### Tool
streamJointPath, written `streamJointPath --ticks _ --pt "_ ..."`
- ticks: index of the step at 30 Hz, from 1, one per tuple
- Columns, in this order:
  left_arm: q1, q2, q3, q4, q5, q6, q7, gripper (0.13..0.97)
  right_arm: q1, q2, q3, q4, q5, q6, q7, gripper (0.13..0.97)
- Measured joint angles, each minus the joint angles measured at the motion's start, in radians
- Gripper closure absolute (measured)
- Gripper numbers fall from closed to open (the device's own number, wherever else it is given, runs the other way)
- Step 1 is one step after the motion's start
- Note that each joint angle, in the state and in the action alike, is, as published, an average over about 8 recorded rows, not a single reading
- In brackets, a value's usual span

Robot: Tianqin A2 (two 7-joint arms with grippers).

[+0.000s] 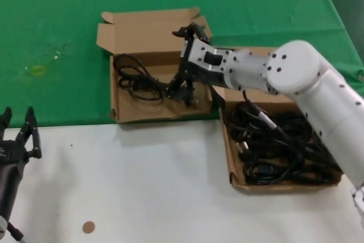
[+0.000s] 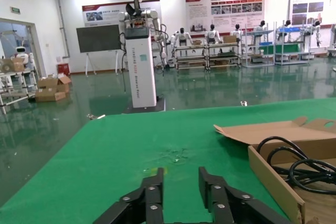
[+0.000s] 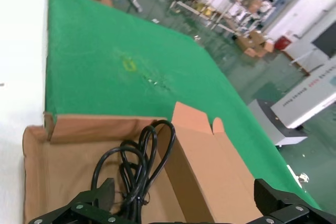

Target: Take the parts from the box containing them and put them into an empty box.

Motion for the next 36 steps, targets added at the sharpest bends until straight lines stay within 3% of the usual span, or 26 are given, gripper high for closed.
streamJointPath --ticks 7,15,24,36 --pt "0.0 0.0 0.0 0.0 0.0 0.0 0.0 0.818 -0.108 0.012 0.051 0.088 0.057 0.064 0.01 0.156" --pt "0.0 0.0 0.0 0.0 0.0 0.0 0.0 0.642 -0.229 0.026 0.109 0.188 0.122 0.137 0.021 0.136" --pt "0.0 0.0 0.0 0.0 0.0 0.0 0.0 0.511 -0.368 0.042 0.175 0.301 0.196 0.219 0.034 0.129" --pt "0.0 0.0 0.0 0.0 0.0 0.0 0.0 0.466 -0.551 0.063 0.262 0.452 0.294 0.328 0.051 0.129"
